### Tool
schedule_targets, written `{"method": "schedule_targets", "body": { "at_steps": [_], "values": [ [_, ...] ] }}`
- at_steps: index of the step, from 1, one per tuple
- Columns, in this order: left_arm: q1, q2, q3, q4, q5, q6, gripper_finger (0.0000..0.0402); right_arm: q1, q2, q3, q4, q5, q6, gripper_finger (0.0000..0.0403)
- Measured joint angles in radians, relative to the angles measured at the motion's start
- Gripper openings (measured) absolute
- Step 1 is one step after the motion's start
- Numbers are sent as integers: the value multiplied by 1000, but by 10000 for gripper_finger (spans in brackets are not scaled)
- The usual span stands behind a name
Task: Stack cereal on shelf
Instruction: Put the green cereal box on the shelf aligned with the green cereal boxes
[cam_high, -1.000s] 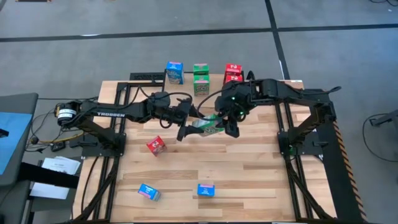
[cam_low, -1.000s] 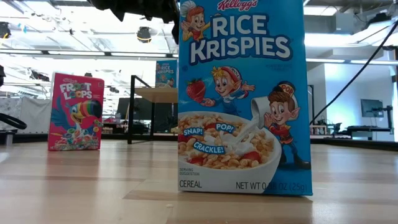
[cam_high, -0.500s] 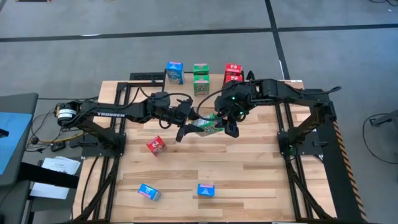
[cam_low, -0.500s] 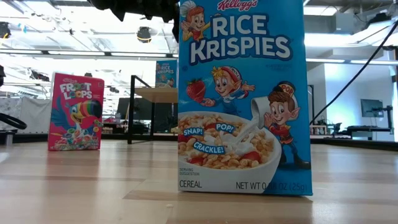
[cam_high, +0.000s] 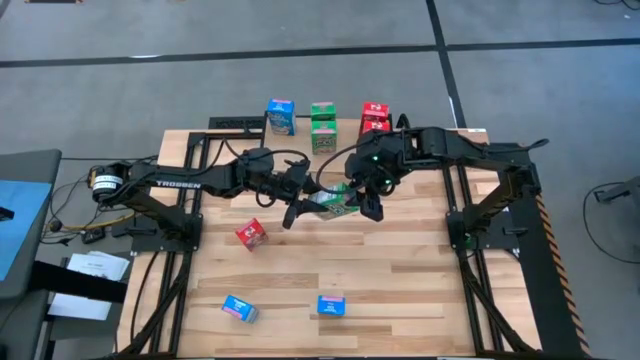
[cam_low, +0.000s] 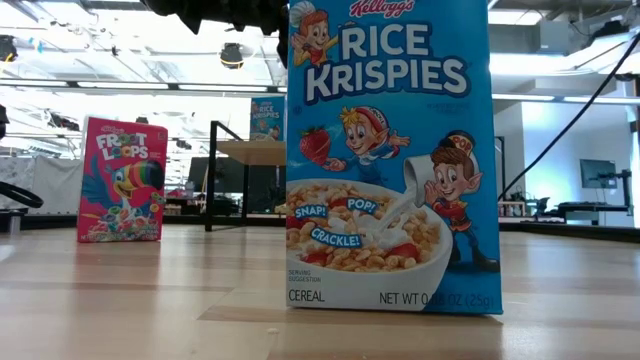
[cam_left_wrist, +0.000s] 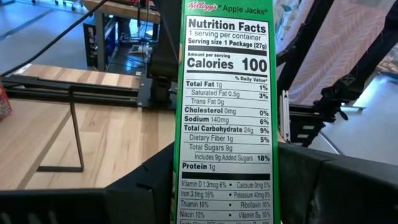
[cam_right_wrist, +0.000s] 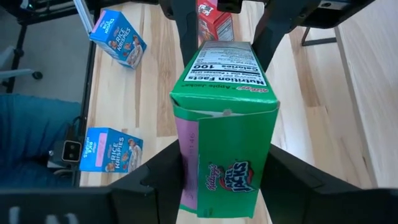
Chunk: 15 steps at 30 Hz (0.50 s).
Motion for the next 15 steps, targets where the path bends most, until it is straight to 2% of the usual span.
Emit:
{"method": "schedule_targets", "body": {
  "at_steps": [9, 15],
  "values": [
    [0, 0, 0, -3, -3, 0, 179, 0, 0, 0, -24, 0, -2, 274],
    [0, 0, 0, -6, -2, 0, 179, -5, -13, 0, -32, 4, -31, 285]
  ]
}}
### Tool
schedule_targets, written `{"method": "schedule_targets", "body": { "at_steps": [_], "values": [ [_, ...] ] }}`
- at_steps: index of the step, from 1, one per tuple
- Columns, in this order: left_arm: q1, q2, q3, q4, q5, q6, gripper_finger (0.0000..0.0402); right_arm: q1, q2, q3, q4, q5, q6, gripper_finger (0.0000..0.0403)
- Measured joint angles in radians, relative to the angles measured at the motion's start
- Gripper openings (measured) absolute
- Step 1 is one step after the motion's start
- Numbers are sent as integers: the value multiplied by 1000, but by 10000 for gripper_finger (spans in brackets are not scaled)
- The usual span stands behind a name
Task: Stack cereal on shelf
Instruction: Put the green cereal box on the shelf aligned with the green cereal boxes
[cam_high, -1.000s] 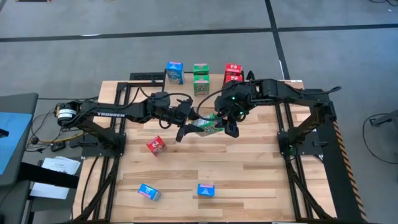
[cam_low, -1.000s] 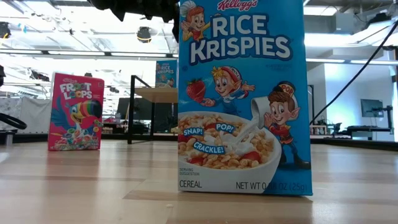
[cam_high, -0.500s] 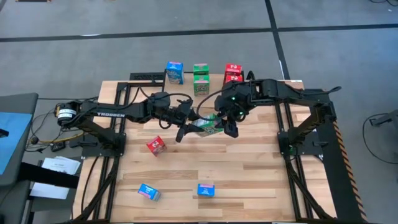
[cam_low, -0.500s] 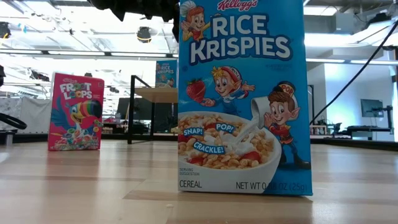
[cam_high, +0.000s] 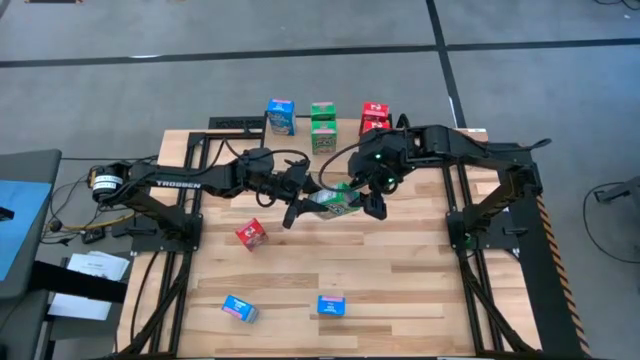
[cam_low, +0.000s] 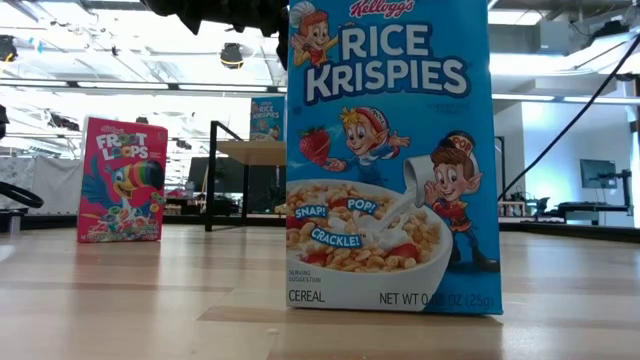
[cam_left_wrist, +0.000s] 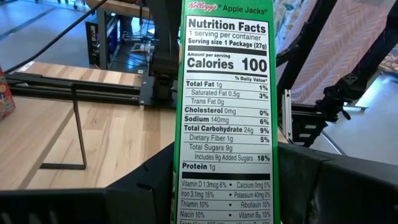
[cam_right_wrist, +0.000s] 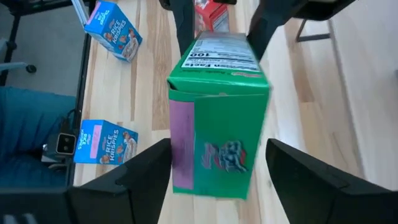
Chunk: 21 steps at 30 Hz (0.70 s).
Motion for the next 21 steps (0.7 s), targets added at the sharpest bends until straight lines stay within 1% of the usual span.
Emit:
{"method": "schedule_targets", "body": {
  "at_steps": [2, 4, 9, 12, 15, 18, 19, 21],
  "values": [
    [0, 0, 0, 0, 0, 0, 179, 0, -6, 10, -6, 0, 0, 286],
    [2, -1, 0, -2, 0, 0, 179, -2, -15, 31, -54, 0, 0, 286],
    [23, -19, 0, -7, -7, 6, 179, 0, -48, 96, -105, 3, 0, 286],
    [41, -47, 0, -20, -38, 27, 179, 2, -76, 119, -95, 9, 0, 286],
    [55, -80, 0, -46, -93, 59, 179, 14, -116, 121, -90, 15, 1, 286],
    [57, -93, 0, -41, -138, 80, 179, 42, -159, 113, -107, 77, 2, 286],
    [57, -96, -4, -42, -138, 79, 179, 56, -172, 110, -107, 106, 9, 286],
    [57, -97, -29, 28, -140, 82, 179, 87, -199, 93, -114, 167, 16, 286]
  ]
}}
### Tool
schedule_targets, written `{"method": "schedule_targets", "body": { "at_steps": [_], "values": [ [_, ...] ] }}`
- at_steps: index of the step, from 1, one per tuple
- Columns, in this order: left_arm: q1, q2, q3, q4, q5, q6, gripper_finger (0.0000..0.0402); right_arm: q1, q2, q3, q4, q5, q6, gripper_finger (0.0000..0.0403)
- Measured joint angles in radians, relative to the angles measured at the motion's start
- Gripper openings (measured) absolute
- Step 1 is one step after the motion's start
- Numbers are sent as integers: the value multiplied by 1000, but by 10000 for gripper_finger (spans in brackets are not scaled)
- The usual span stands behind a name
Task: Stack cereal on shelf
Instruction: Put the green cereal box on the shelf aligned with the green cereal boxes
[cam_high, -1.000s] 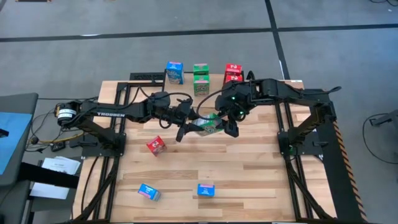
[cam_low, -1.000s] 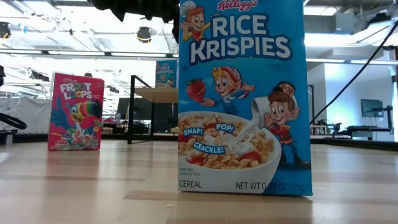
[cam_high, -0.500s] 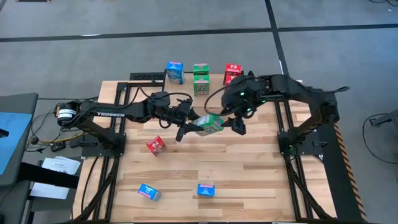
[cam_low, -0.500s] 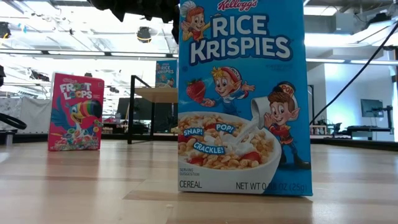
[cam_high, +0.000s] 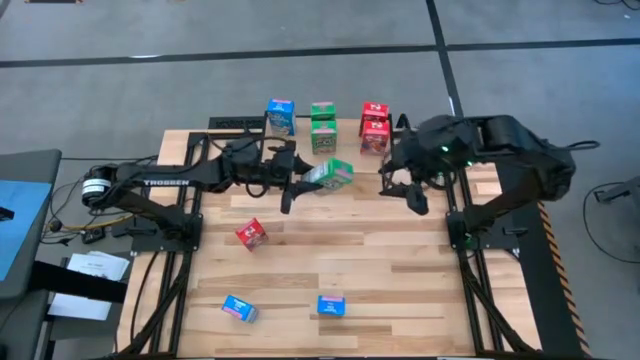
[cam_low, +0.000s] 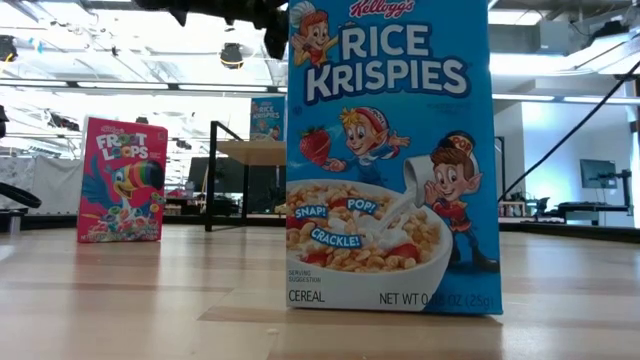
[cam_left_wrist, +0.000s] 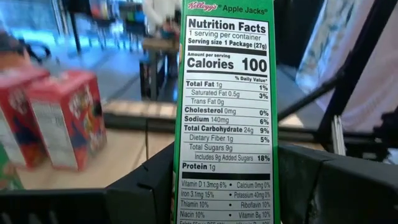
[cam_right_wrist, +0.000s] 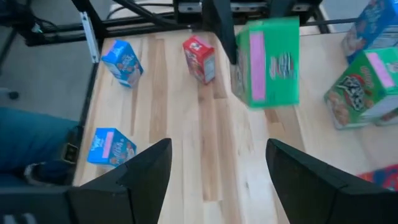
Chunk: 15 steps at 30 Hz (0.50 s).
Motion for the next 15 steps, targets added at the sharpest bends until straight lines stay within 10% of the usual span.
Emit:
{"method": "schedule_targets", "body": {
  "at_steps": [15],
  "values": [
    [-1, 1, -372, 717, -199, -10, 179, 243, -74, -121, -5, 235, 169, 286]
  ]
}}
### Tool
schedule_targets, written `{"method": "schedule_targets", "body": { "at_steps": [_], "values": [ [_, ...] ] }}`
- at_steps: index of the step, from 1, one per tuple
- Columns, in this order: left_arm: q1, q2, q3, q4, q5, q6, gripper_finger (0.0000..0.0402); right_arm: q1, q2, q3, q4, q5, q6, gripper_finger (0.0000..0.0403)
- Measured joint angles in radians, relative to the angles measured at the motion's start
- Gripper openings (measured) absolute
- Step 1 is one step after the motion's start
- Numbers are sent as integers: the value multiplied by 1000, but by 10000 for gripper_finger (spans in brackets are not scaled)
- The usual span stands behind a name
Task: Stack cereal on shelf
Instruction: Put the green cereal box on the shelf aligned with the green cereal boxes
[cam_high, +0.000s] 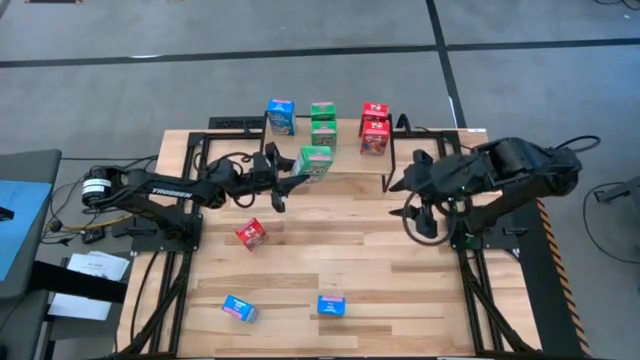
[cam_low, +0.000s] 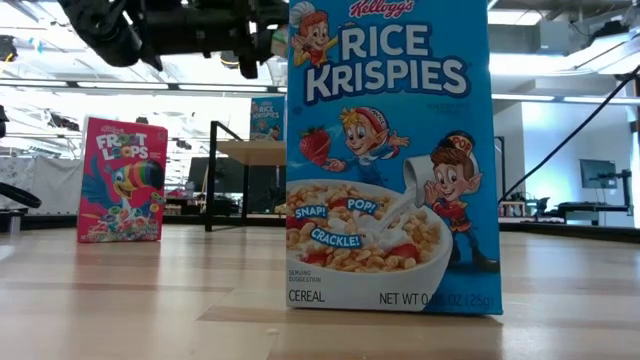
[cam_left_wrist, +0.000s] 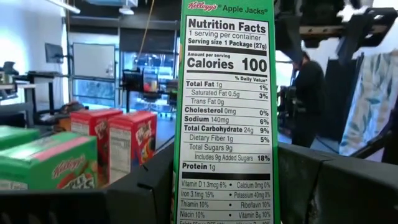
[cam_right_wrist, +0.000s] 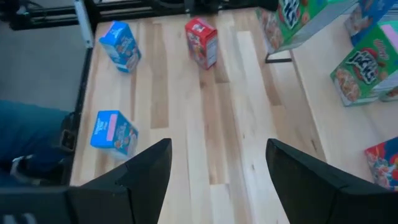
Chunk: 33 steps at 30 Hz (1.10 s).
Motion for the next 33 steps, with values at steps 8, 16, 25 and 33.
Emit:
{"method": "schedule_targets", "body": {
  "at_steps": [8, 16, 25, 33],
  "values": [
    [18, 112, 0, 115, 60, -19, 179, 80, 0, -33, 11, 214, 84, 286],
    [60, 319, 0, 435, 114, -87, 179, 121, 0, -32, 11, 258, 111, 286],
    [97, 441, 66, 398, 80, -108, 179, 123, 0, -32, 10, 260, 112, 286],
    [98, 441, 113, 281, 37, 15, 179, 123, 1, -32, 10, 260, 112, 286]
  ]
}}
